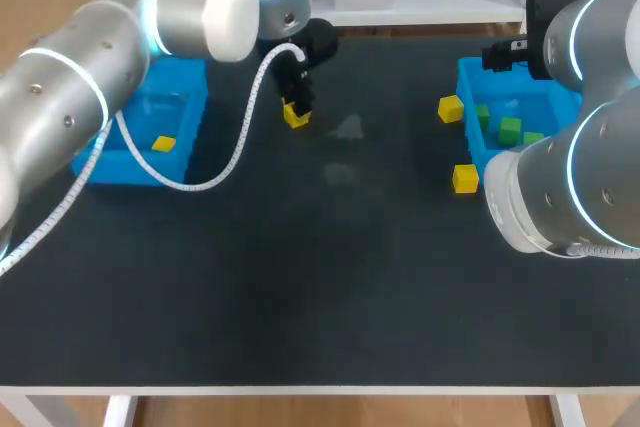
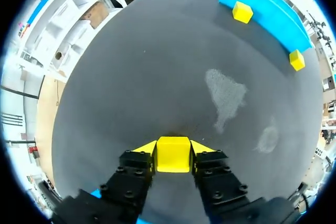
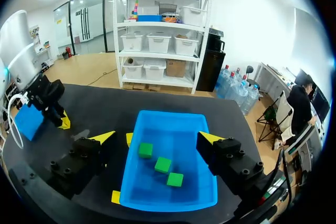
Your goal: Put the green cubes in the right bin and the yellow cubes in the left bin.
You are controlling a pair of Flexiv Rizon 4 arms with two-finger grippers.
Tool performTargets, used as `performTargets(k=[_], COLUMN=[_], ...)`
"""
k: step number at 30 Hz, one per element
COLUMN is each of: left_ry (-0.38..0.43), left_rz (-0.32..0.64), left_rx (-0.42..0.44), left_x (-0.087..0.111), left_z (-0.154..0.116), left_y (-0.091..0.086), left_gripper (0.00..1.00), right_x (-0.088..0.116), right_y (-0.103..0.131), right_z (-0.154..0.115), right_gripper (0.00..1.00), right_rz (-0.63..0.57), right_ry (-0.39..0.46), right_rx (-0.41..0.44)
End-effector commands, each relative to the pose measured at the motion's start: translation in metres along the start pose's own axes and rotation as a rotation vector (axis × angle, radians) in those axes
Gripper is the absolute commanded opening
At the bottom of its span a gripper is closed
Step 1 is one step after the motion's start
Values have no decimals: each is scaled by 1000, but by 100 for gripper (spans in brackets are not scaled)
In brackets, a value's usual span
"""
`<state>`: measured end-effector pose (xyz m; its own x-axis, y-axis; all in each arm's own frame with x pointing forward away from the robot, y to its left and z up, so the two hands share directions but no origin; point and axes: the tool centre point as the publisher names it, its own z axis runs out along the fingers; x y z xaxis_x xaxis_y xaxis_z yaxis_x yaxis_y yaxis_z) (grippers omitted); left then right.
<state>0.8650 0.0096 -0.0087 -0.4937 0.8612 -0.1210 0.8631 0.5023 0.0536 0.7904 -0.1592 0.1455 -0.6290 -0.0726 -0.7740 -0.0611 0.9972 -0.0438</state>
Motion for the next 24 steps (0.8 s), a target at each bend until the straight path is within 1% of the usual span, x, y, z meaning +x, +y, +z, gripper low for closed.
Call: performTargets(k=[1,4,6,8,11,14,17,18,20,21,24], left_ry=[2,-74,-120,-144,-164,-152,-123,-94,-66,-39,8], left_rz=[3,-29,-78,-145,-215,-292,-350,-379,-418,-436,-489], left_rx=[-31,-67,-99,-144,-199,-243,-260,-265,-265,-273,-270], left_x=[2,3,6,14,31,55,81,91,108,118,143], left_z=[-11,-34,-53,-72,-95,-111,-119,-120,-121,-120,-115], left_y=[0,5,12,24,42,59,70,72,74,74,74], left_gripper=[0,0,0,0,0,0,0,0,0,0,0], right_x=[0,0,0,0,0,0,0,0,0,0,0], right_y=[-2,-2,-2,-2,-2,-2,-2,-2,-2,-2,-2], right_z=[0,0,0,0,0,0,0,0,0,0,0], right_gripper=[100,100,100,100,100,100,100,100,100,100,100], right_rz=[0,0,0,0,0,0,0,0,0,0,0], right_ry=[3,3,3,3,3,3,3,3,3,3,3], right_rx=[-8,-8,-8,-8,-8,-8,-8,-8,-8,-8,-8])
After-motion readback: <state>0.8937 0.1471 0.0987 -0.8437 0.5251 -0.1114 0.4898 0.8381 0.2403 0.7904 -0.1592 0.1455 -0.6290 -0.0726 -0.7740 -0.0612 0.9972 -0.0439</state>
